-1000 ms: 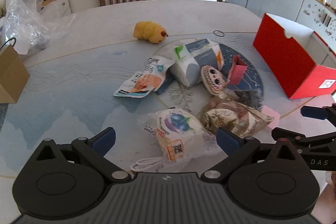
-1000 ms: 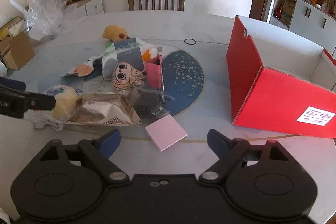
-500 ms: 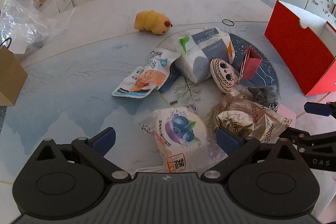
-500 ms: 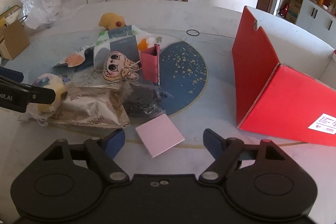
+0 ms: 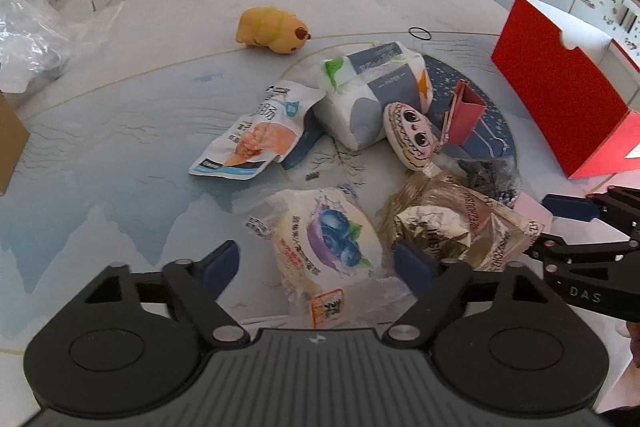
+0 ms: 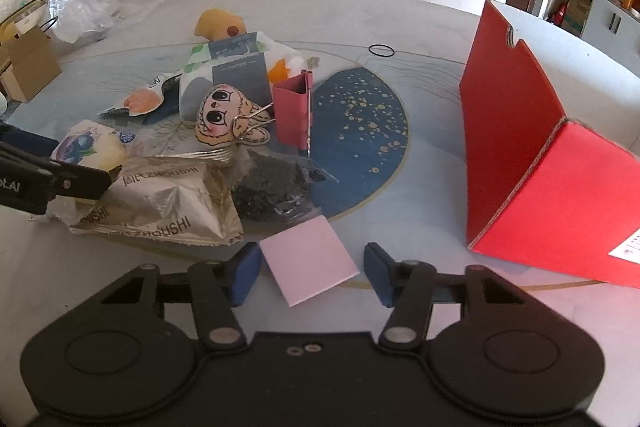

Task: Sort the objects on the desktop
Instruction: 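Close the left tool on the blueberry bread bag and lift it, then carry the bread bag into the red box and open the left tool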

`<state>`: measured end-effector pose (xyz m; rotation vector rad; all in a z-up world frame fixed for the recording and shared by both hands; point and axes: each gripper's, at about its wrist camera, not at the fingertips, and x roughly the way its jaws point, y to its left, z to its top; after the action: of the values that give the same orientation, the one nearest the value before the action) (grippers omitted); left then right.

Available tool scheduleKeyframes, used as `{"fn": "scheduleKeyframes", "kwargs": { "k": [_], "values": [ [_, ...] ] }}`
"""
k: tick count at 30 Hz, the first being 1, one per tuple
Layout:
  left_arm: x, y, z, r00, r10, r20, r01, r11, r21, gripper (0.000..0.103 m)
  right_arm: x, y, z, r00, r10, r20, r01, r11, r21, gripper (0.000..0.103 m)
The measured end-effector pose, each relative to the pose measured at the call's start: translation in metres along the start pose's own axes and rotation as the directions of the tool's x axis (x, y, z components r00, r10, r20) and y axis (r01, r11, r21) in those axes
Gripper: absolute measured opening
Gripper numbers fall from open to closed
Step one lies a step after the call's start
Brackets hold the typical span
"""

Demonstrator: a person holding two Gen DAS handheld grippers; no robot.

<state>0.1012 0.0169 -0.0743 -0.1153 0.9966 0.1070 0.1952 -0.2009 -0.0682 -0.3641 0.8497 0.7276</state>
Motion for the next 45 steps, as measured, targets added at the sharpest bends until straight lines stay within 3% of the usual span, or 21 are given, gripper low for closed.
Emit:
{"fn": "scheduleKeyframes", "kwargs": {
  "k": [4, 19, 35, 45],
  "values": [
    [0.001, 0.003, 0.0, 0.999, -0.037, -0.005, 0.037, 0.999, -0.019, 0.063, 0.0, 0.001, 0.001, 1.0, -0.003, -0.001, 0.003, 1.0, -0.001, 0.049],
    [-0.008, 0.024, -0.004, 0.994, -0.108, 0.021, 0.108, 0.993, -0.042, 0.051, -0.015, 0.004, -0.007, 0.997, -0.081, -0.003, 0.081, 0.994, 0.07, 0.047],
    [-0.042, 0.045, -0.01, 0.968, -0.229, 0.102, 0.225, 0.973, 0.044, 0.048, -0.072, 0.023, -0.015, 0.976, -0.216, 0.038, 0.201, 0.949, 0.245, 0.047],
    [-0.068, 0.025, -0.005, 0.948, -0.294, 0.124, 0.278, 0.952, 0.128, 0.048, -0.123, 0.019, -0.006, 0.958, -0.264, 0.112, 0.219, 0.926, 0.307, 0.047]
  ]
}}
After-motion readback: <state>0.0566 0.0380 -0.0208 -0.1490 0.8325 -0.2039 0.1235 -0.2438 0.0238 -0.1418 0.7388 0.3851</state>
